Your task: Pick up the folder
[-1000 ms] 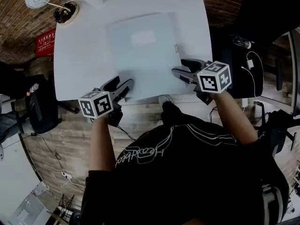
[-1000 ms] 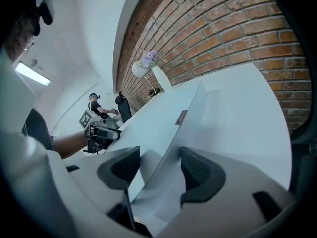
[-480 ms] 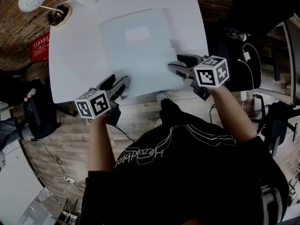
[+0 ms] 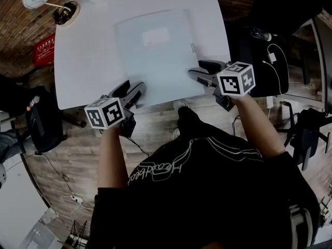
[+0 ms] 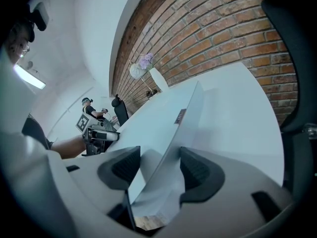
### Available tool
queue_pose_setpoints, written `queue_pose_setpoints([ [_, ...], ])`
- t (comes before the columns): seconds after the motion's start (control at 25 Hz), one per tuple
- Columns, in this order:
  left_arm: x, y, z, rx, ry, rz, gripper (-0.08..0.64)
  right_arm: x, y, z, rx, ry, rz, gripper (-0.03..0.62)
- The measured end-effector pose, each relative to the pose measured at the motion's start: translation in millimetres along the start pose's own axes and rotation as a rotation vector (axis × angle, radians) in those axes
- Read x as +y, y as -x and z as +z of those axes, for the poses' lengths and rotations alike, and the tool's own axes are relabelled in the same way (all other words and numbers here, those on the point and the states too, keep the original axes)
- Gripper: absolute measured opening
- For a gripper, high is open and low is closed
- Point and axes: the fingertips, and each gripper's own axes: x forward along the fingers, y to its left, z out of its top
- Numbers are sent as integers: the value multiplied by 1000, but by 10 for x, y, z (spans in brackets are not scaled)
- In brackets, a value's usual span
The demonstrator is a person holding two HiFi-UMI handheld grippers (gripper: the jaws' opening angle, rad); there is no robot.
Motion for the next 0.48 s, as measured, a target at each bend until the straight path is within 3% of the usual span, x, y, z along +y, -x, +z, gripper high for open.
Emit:
queue_pose_setpoints([
  [0.48, -108, 39, -162, 6, -3, -5, 278, 78, 116, -206, 7, -19, 0, 232],
])
